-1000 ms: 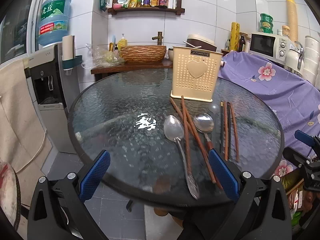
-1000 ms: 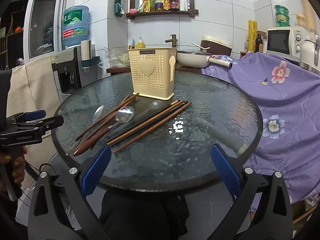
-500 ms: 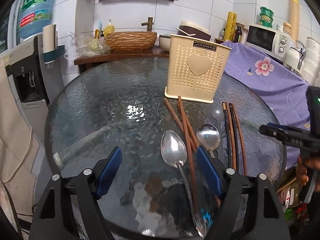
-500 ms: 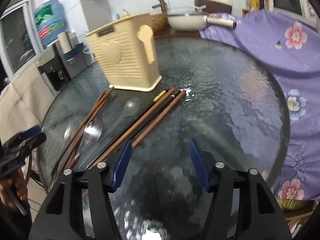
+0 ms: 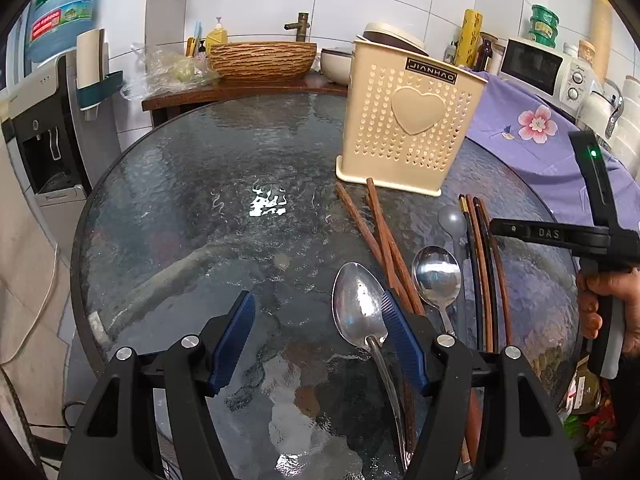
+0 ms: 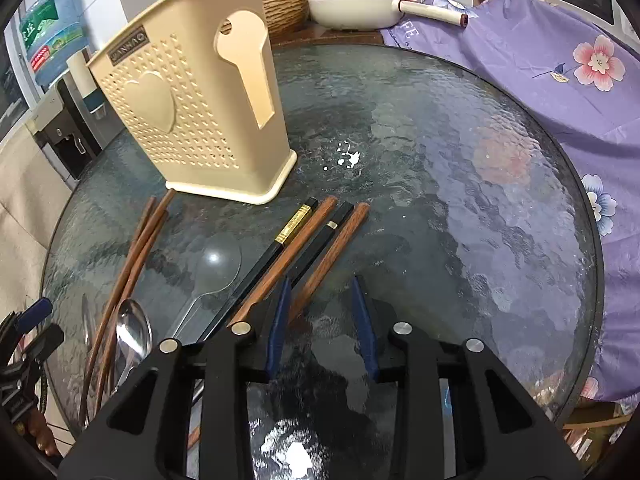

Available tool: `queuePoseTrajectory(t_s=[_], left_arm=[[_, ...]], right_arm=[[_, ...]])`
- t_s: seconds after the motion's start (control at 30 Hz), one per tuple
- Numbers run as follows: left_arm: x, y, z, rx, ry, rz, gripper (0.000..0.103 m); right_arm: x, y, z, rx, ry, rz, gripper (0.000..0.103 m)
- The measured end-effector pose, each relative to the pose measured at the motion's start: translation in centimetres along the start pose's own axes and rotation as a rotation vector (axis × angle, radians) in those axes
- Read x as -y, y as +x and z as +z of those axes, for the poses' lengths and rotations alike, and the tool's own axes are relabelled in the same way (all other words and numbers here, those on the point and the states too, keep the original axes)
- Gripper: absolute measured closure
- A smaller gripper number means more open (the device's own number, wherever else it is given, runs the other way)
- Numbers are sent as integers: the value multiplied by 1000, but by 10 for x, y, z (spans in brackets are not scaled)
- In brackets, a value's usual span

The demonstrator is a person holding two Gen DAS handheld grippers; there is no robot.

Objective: Organize utensils
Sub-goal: 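Grasp the steel spoon handle with the left tool while the right tool grasps a brown chopstick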

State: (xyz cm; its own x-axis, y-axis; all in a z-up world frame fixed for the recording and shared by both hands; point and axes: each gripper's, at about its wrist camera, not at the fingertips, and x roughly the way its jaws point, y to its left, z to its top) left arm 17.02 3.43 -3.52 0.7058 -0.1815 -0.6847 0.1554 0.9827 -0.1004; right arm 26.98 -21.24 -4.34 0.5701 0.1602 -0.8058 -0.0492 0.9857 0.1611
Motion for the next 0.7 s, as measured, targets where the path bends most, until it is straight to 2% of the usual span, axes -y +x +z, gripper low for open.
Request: queuePoseTrajectory(t_s=[0.3,0.57,0.7], left_arm=[[7,8,2,-13,12,-15,39],[10,12,1,-29,20,-5,39],[15,14,3,-38,34,4,39]], right_arm=[[1,10,12,-31,-10,-17,83],[5,24,37,-66,-27,-33,87],[8,27,42,-68,-28,-11,88]])
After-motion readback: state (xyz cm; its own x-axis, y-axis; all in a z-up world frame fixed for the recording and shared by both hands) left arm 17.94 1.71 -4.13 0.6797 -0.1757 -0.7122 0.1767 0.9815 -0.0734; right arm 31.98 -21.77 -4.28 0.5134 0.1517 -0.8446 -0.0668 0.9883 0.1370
